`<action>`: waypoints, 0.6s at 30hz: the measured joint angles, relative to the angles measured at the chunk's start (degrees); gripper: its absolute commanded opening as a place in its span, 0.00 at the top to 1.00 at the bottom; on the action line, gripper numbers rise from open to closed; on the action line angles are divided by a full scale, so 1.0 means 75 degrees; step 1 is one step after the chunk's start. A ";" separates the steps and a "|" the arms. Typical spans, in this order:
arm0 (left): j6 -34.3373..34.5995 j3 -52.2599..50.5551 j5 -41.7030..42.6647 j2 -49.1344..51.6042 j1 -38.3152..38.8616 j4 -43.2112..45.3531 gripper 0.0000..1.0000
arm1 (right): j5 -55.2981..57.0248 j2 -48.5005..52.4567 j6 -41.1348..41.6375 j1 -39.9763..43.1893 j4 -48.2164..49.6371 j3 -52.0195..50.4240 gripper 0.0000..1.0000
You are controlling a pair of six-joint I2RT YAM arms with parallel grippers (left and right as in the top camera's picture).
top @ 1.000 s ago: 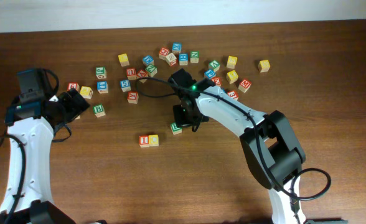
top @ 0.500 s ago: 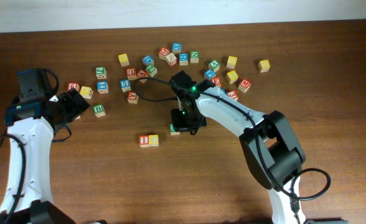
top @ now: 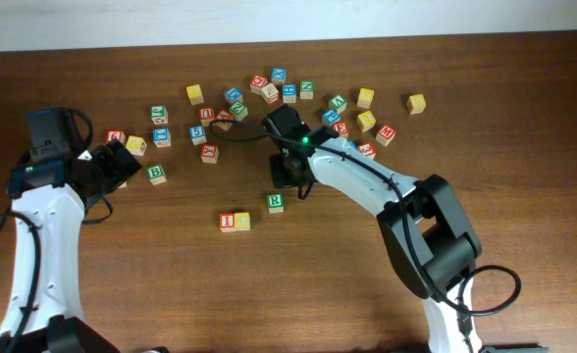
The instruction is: Spell out ICRA
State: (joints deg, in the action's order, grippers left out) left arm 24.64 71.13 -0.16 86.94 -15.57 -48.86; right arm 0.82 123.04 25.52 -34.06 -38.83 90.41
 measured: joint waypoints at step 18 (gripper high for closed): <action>0.0003 0.0000 0.0000 0.0000 0.0000 0.0000 0.01 | -0.0615 0.0000 0.0012 -0.0557 -0.0204 -0.0079 0.96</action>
State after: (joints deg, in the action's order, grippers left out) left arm 24.67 71.13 -0.16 86.94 -15.57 -48.86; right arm -3.79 123.04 25.61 -38.24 -40.36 89.82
